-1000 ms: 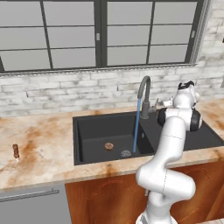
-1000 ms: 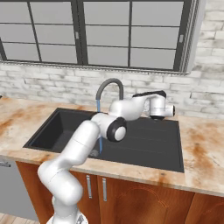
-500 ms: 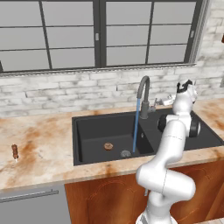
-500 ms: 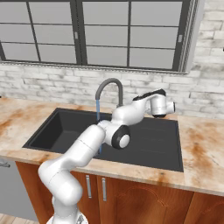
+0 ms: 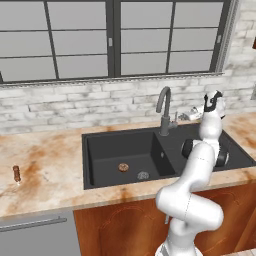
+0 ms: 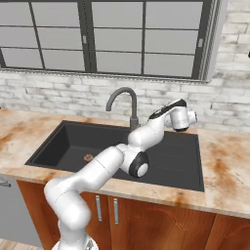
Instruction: Turn on the sink faucet. Then move the mushroom from the counter to the sink. Turn off the sink. Move the vegetable from the sink to the pot next to the stove. Finally move the pot to the front center burner.
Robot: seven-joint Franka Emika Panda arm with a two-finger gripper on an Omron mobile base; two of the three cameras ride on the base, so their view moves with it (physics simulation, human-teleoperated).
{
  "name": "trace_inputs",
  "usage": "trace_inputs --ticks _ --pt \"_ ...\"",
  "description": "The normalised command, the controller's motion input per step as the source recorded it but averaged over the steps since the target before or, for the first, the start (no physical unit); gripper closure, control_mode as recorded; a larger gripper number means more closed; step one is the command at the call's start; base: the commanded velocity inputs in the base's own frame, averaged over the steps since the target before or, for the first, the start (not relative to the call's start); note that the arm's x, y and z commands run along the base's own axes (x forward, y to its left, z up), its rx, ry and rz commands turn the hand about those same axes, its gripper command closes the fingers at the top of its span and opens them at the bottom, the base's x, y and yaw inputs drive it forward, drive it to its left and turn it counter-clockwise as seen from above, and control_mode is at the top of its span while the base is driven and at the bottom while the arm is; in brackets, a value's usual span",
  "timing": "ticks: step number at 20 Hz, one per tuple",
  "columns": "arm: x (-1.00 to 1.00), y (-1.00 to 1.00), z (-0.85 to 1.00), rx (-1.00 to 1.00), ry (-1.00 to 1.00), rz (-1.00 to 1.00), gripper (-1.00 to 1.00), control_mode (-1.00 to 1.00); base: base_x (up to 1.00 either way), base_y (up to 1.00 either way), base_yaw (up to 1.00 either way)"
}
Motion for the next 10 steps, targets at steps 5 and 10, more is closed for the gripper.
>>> trace_inputs --ticks 5,10 --pt "-0.52 -0.50 -0.02 0.11 0.04 -0.12 -1.00 -1.00 0.00 0.00 0.00" --pt "-0.66 0.08 0.00 0.12 0.13 -0.35 -1.00 -1.00 0.00 0.00 0.00"
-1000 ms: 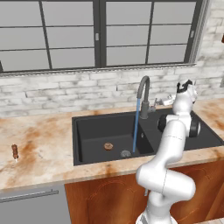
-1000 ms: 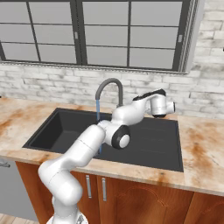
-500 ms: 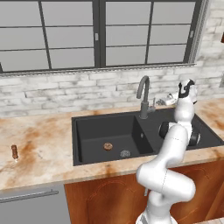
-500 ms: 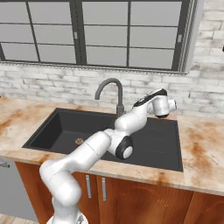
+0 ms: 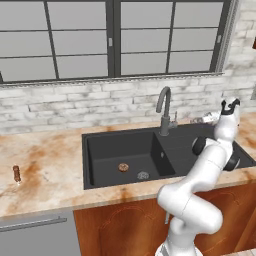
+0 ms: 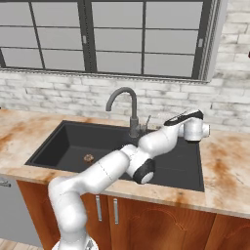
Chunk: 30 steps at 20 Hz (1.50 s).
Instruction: Turn on the sink faucet. Then move the mushroom from the counter to the sink. Turn off the sink. Move the vegetable from the sink to the pot next to the stove. Finally move the pot to the front center burner.
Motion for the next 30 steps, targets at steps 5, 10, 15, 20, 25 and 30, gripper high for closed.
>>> trace_inputs --ticks 5,10,15,20,25,30 --pt "-0.58 0.27 0.09 0.03 0.17 -0.33 -1.00 -1.00 0.00 0.00 0.00" --pt "-0.51 0.45 0.42 -0.02 0.08 -0.25 -1.00 -1.00 0.00 0.00 0.00" --pt "-0.44 0.57 0.58 -0.13 0.03 -0.19 -1.00 -1.00 0.00 0.00 0.00" --pt "-0.47 0.73 0.48 -0.22 0.02 -0.12 -1.00 -1.00 0.00 0.00 0.00" --pt "-0.57 0.73 0.43 -0.24 0.06 -0.10 -1.00 -1.00 0.00 0.00 0.00" --pt "-0.66 0.68 0.18 -0.23 0.13 -0.12 -1.00 -1.00 0.00 0.00 0.00"
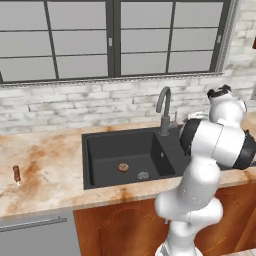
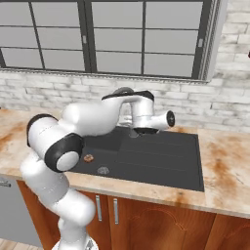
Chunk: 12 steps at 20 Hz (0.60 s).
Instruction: Turn on the sink faucet. Then move the mushroom from the counter to the sink. Turn off the sink. Move the vegetable from the sink to the pot next to the stove. Finally move the pot to the front center burner.
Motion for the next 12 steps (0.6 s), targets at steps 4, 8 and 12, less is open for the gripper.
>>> trace_inputs --ticks 4,8,12 --pt "-0.61 0.66 0.18 -0.23 0.18 -0.14 -1.00 -1.00 0.00 0.00 0.00" --pt "-0.54 0.75 0.23 -0.22 0.19 -0.12 -1.00 -1.00 0.00 0.00 0.00" --pt "-0.41 0.91 0.02 -0.30 0.17 -0.11 -1.00 -1.00 0.00 0.00 0.00"
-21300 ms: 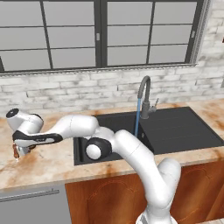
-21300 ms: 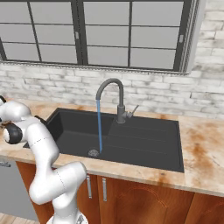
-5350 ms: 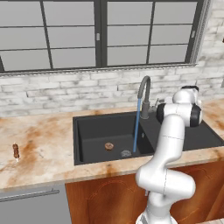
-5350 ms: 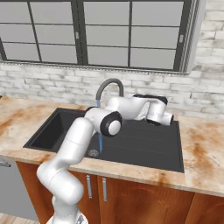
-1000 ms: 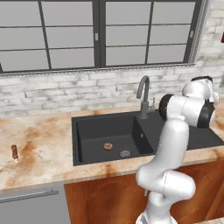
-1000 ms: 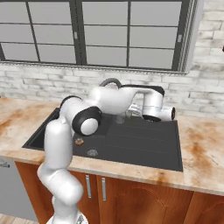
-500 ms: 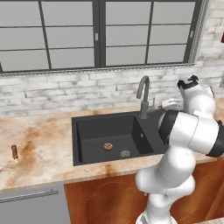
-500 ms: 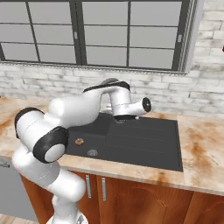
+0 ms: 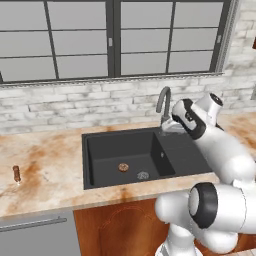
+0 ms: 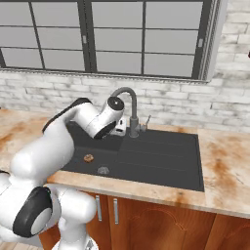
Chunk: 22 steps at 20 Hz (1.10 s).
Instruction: Turn on the sink faucet. Then move the mushroom from the counter to the sink. Turn off the sink. Move the vegetable from the sink to the pot next to the stove. Finally move the pot to the front center burner.
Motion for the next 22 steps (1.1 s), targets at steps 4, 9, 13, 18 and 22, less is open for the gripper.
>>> trace_inputs --ticks 4,9,13,18,22 --pt "-0.26 0.85 -0.07 -0.31 0.14 -0.08 -1.00 -1.00 0.00 0.00 0.00" --pt "-0.05 0.64 -0.19 -0.16 0.09 -0.06 -1.00 -1.00 0.00 0.00 0.00" --pt "0.23 0.49 -0.32 -0.13 0.08 -0.02 -1.00 -1.00 0.00 0.00 0.00" --pt "0.13 0.37 -0.35 -0.11 0.10 -0.01 -1.00 -1.00 0.00 0.00 0.00" --pt "0.23 0.23 -0.24 -0.08 0.10 0.00 -1.00 -1.00 0.00 0.00 0.00"
